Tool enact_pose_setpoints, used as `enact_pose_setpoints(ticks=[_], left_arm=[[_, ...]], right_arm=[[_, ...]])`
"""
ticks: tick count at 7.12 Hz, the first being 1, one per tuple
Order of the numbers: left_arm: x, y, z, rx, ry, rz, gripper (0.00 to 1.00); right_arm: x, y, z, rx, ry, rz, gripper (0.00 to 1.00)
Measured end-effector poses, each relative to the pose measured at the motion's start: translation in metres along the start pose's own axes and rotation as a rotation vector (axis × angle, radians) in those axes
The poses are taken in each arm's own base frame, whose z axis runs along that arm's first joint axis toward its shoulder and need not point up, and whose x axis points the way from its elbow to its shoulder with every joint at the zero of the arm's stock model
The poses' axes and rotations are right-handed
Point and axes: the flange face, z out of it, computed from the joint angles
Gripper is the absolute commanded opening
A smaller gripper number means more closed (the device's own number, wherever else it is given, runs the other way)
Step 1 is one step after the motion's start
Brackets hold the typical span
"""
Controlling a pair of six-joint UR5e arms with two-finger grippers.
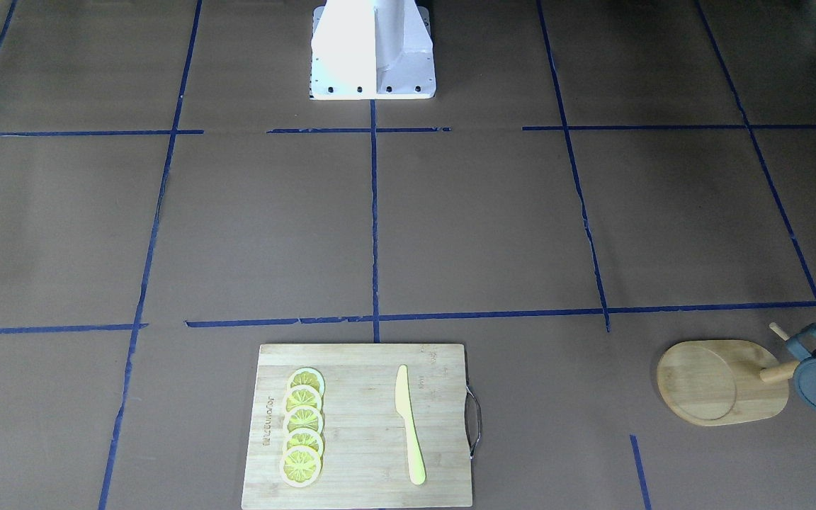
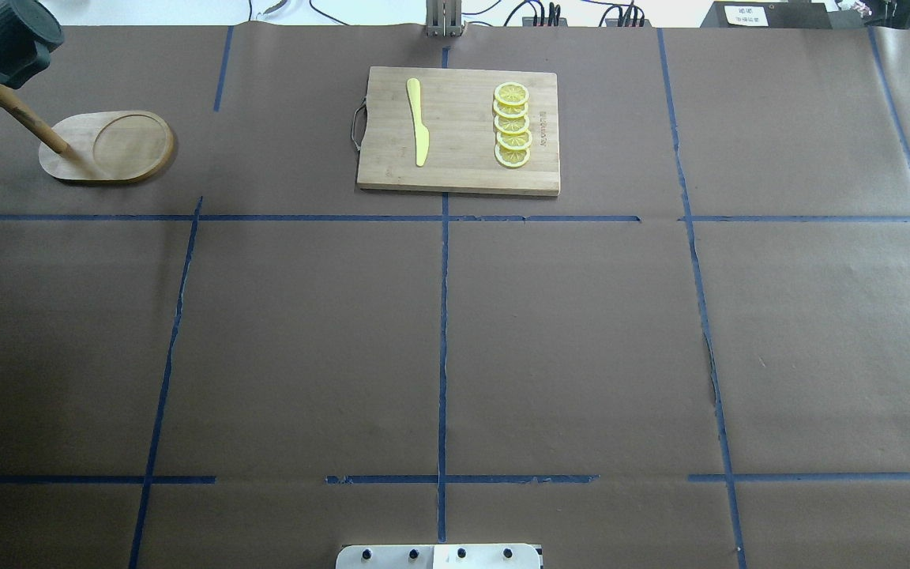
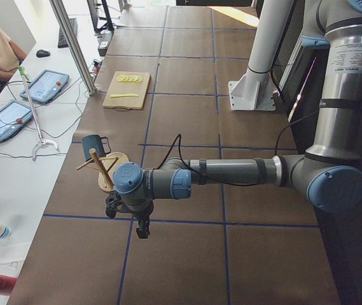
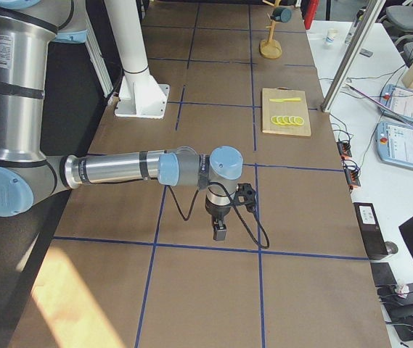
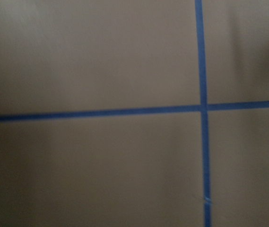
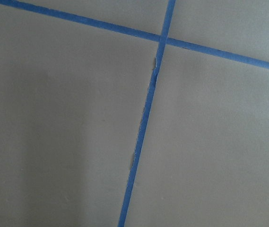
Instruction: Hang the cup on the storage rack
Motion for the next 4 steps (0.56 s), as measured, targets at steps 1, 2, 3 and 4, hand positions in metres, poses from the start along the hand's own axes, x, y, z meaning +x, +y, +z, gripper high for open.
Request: enact_pose_setpoints(ticks=[1,2,3,4], left_arm=[[0.004,0.014,-0.003,-0.007,0.007,-0.008,1.0],[0.007,0.027,-0.007,-0.001,0.009,0.0,1.0],[0.01,0.032,-0.01,0.007,0.007,0.008,1.0],[0.012,0.034,-0.012,0.011,0.006,0.014,1.0]], right_arm=[[0.0,0.0,0.0,0.0,0.0,0.001,1.0],[0.001,0.0,0.001,-0.001,0.0,0.003,1.0],[0.001,0.0,0.001,-0.002,0.0,0.004,1.0],[0.001,0.0,0.001,-0.003,0.0,0.006,1.0]])
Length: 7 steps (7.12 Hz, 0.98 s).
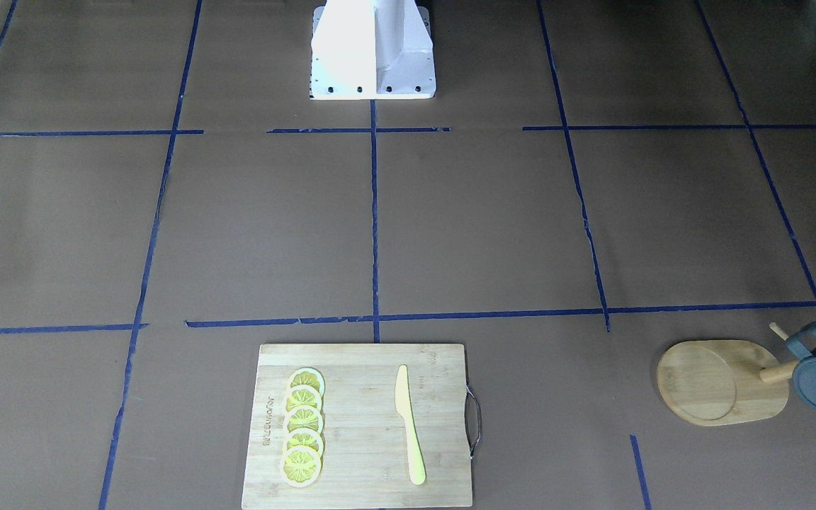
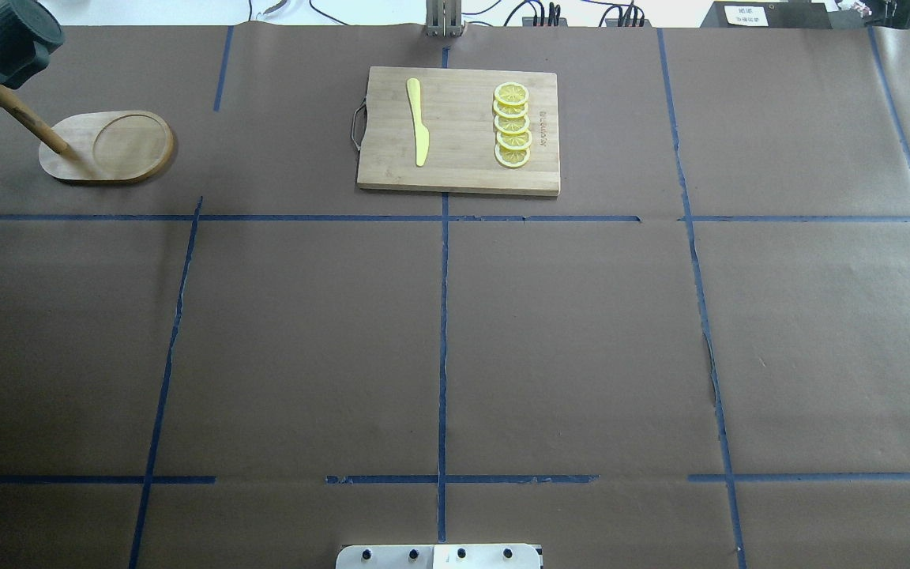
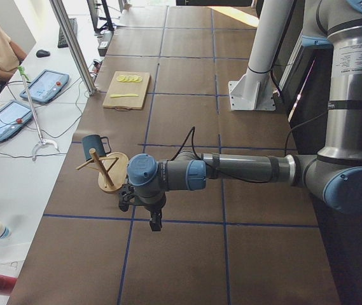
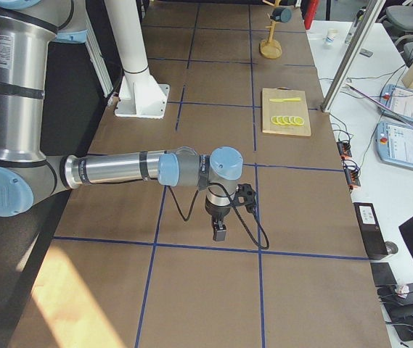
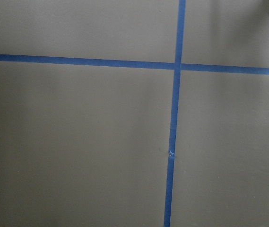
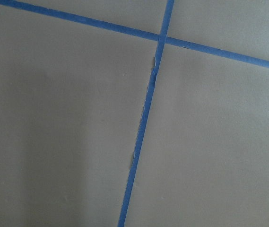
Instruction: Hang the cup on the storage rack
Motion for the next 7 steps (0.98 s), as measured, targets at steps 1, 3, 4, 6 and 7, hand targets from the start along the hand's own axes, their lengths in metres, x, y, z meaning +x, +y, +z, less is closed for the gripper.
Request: enact_pose_setpoints(ticks=[1,3,4,6,7], left_arm=[[0.0016,0.0006,-0.0015,0.004,0.0,0.004,1.0],[0.0038,-0.0002,-0.0035,0.021,0.0,0.022,1.0],[0.0026,-0.0005,-0.0015,0.024,0.0,0.026,1.0],[-0.0005,0.0048,0.003,0.018,0.002,0.022,1.0],[-0.0016,0.0078,0.0041,0.016,0.001,0.021,1.0]], right_arm=[[0.0002,0.0001,0.0003,-0.001,0.0,0.001,1.0],[0.0004,0.0003,0.0007,-0.002,-0.001,0.003,1.0],[0.0005,0.0005,0.0007,-0.002,-0.001,0.005,1.0],[0.0016,0.0005,0.0023,-0.005,-0.002,0.008,1.0],[0.0022,0.0006,0.0034,-0.007,-0.003,0.009,1.0]])
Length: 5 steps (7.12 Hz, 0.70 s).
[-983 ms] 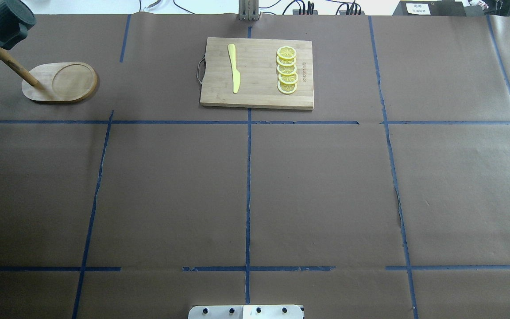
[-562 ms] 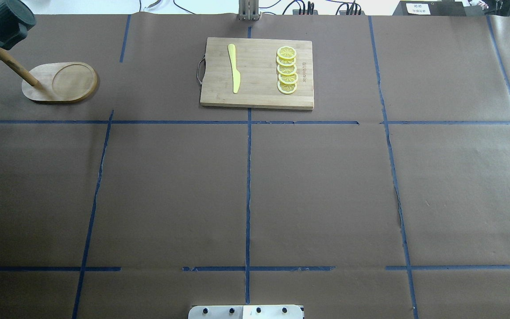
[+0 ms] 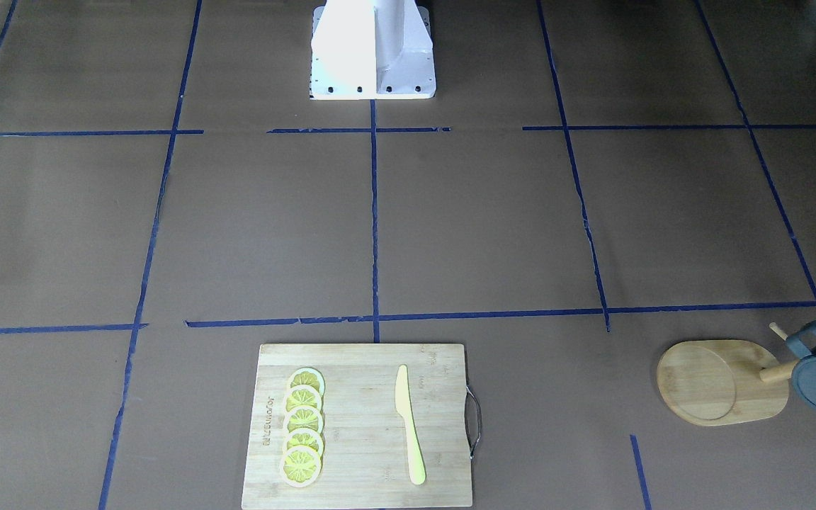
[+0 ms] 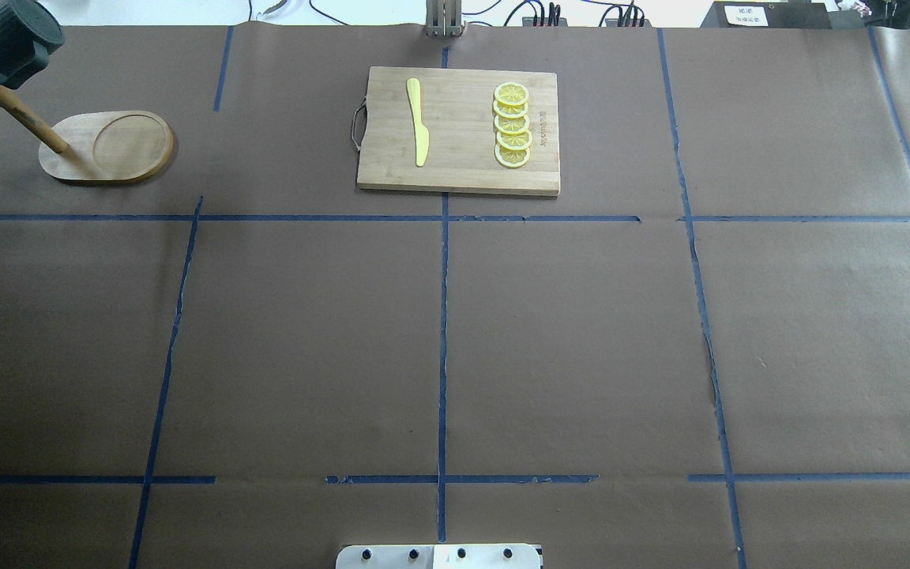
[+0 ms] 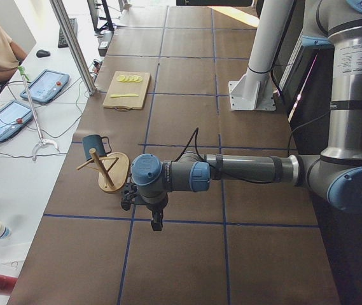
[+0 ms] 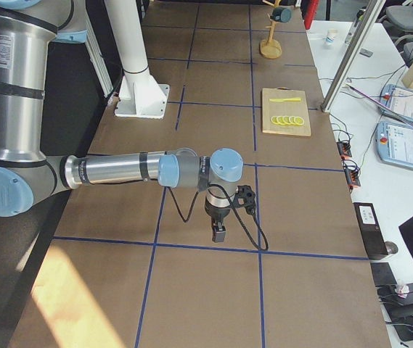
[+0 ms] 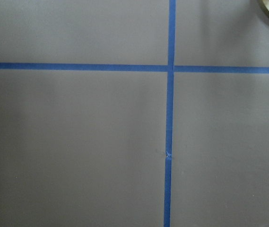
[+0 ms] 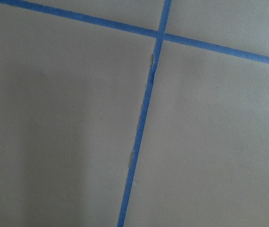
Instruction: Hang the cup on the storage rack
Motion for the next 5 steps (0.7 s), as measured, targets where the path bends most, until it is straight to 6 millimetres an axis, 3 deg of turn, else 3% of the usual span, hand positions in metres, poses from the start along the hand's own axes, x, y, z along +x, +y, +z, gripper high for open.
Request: enact_pose_setpoints(ticks=[5], left_arm=[[-0.0032,0.0061,0.0037,-0.008,-0.002,-0.006,1.0]], right_arm=[[0.0,0.0,0.0003,0.0,-0.002,0.001,1.0]])
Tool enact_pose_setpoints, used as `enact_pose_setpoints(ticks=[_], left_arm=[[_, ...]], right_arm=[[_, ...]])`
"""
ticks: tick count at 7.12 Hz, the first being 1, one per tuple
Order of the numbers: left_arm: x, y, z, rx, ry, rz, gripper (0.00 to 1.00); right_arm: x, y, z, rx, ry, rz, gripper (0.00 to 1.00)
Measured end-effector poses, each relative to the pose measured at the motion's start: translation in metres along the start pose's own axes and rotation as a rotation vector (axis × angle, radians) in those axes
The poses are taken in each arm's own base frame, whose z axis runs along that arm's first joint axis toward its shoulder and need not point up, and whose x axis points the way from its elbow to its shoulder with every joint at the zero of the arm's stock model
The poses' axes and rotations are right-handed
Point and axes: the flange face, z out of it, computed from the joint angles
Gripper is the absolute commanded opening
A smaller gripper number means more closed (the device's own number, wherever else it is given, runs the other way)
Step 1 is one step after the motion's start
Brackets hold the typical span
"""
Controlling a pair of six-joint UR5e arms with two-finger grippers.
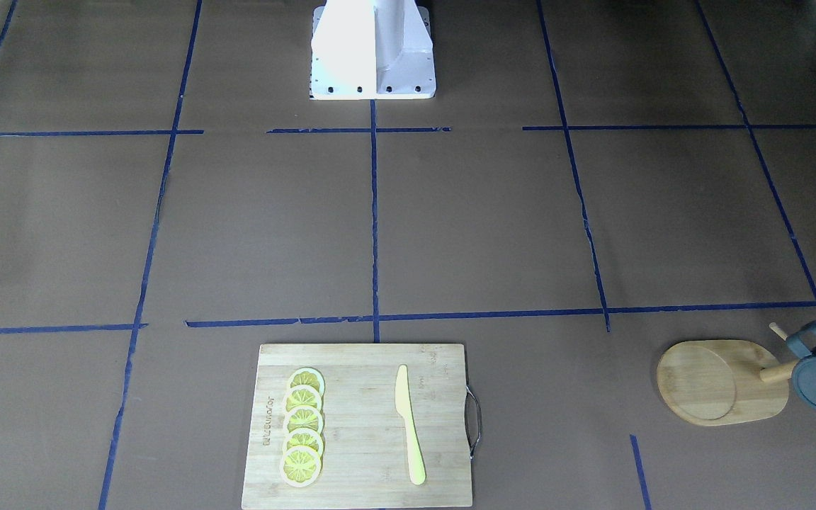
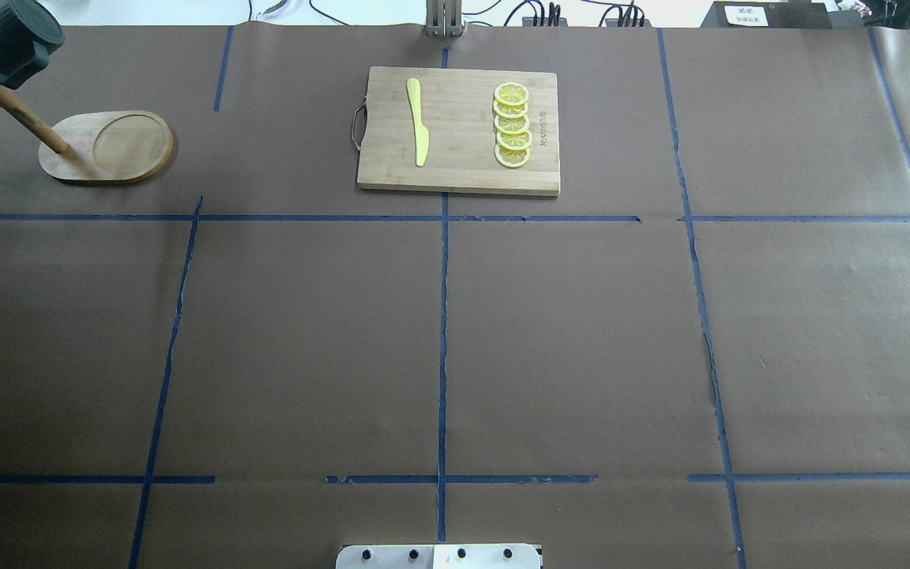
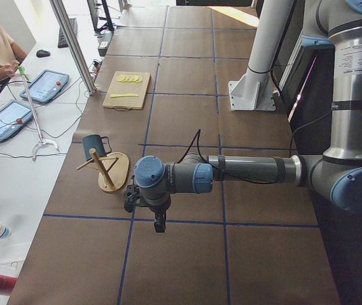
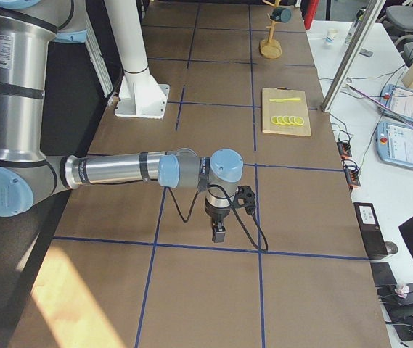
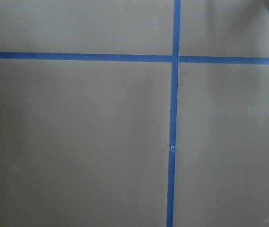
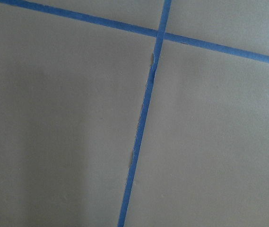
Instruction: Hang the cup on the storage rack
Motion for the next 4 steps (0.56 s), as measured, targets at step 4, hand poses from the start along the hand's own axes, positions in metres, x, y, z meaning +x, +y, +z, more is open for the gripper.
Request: enact_pose_setpoints(ticks=[4], left_arm=[[-0.0031,0.0047,0.003,-0.006,-0.001,-0.006,1.0]], right_arm=[[-0.0006,-0.0003,-0.0007,0.002,-0.001,-0.001,1.0]])
